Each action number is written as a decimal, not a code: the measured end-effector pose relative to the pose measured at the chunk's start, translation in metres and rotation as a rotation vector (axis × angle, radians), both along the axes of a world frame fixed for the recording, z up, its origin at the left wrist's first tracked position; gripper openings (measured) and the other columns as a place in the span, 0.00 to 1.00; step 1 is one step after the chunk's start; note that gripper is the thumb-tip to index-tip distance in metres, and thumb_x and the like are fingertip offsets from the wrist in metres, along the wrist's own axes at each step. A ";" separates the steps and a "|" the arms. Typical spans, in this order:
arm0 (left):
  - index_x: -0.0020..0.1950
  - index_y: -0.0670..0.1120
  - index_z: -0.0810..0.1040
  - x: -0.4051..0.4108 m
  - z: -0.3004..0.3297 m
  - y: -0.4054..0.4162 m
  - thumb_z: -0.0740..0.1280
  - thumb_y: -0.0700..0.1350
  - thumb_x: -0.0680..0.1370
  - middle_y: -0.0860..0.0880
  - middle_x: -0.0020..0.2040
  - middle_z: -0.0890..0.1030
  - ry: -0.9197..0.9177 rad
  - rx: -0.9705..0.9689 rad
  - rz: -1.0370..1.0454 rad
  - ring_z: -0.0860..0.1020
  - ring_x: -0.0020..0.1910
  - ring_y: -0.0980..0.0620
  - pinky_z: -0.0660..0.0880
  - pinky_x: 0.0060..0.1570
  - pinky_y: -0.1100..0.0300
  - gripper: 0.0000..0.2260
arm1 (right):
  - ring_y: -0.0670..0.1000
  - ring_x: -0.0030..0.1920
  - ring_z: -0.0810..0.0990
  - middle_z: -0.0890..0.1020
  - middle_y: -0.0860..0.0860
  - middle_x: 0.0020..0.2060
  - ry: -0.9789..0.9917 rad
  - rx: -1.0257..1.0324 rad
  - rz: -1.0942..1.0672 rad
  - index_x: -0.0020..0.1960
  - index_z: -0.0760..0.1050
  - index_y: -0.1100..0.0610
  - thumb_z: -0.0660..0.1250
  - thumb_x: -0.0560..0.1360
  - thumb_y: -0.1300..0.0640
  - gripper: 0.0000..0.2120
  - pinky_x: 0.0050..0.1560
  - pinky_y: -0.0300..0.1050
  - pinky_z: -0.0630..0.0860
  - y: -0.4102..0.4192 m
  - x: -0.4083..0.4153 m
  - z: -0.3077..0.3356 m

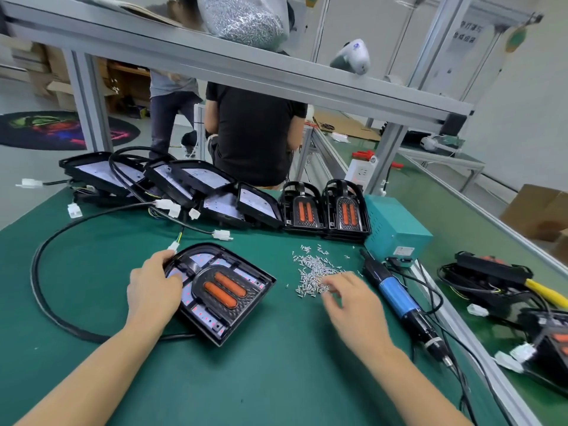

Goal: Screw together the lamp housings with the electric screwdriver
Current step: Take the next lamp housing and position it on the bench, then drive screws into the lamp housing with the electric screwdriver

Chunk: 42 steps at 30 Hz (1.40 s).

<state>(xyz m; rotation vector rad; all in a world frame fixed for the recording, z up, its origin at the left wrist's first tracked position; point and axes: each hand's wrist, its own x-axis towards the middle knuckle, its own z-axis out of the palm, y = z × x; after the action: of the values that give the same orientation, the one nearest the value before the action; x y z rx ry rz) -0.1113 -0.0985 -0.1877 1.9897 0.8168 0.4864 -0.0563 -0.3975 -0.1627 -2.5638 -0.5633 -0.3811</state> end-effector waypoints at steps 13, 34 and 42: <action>0.56 0.48 0.80 0.016 0.066 -0.036 0.66 0.38 0.75 0.49 0.56 0.81 -0.186 0.395 -0.149 0.75 0.54 0.44 0.66 0.61 0.49 0.12 | 0.56 0.48 0.73 0.77 0.55 0.53 0.376 -0.322 -0.490 0.58 0.66 0.57 0.65 0.76 0.50 0.16 0.41 0.46 0.69 -0.087 0.046 0.007; 0.33 0.47 0.65 0.103 0.052 -0.133 0.69 0.42 0.72 0.51 0.30 0.70 0.581 0.837 -0.744 0.68 0.31 0.51 0.57 0.66 0.47 0.14 | 0.54 0.43 0.76 0.77 0.52 0.46 0.526 -0.261 -0.358 0.63 0.65 0.56 0.67 0.73 0.52 0.22 0.38 0.43 0.71 -0.069 0.054 0.013; 0.36 0.46 0.64 0.098 0.053 -0.140 0.60 0.35 0.73 0.50 0.33 0.68 0.543 0.868 -0.771 0.67 0.32 0.50 0.65 0.52 0.53 0.10 | 0.53 0.44 0.76 0.76 0.52 0.48 0.552 -0.261 -0.347 0.65 0.64 0.56 0.68 0.72 0.53 0.24 0.37 0.43 0.70 -0.068 0.056 0.014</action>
<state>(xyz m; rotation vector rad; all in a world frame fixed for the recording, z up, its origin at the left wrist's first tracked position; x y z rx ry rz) -0.0134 -0.2386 -0.1346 3.0874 0.0301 -0.2309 0.0001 -0.4655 -0.1482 -2.8448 0.0396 0.3112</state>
